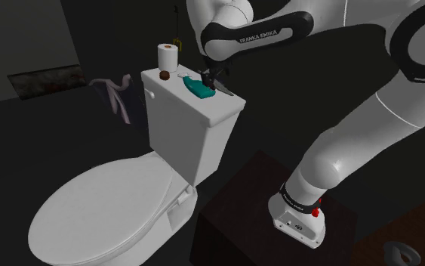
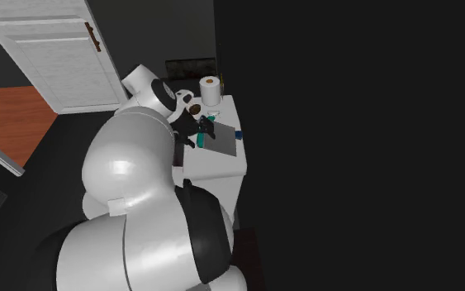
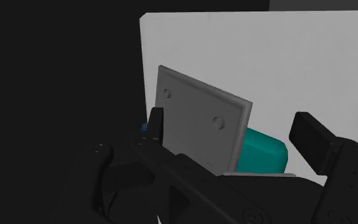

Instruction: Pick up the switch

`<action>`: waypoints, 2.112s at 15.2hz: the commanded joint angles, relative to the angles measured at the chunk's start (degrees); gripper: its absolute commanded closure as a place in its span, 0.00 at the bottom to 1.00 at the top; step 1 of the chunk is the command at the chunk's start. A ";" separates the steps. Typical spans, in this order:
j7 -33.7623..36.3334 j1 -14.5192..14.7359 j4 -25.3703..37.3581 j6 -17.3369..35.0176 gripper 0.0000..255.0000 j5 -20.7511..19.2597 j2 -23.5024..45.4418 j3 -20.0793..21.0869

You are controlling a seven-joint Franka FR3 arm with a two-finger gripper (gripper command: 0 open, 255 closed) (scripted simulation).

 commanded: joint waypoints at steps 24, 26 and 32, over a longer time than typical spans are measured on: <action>13.44 -1.00 8.64 3.49 1.00 -15.59 15.23 2.29; 13.06 -0.96 9.16 3.01 1.00 -15.41 15.16 2.34; 10.26 -0.83 11.83 -0.01 1.00 -14.26 13.75 2.46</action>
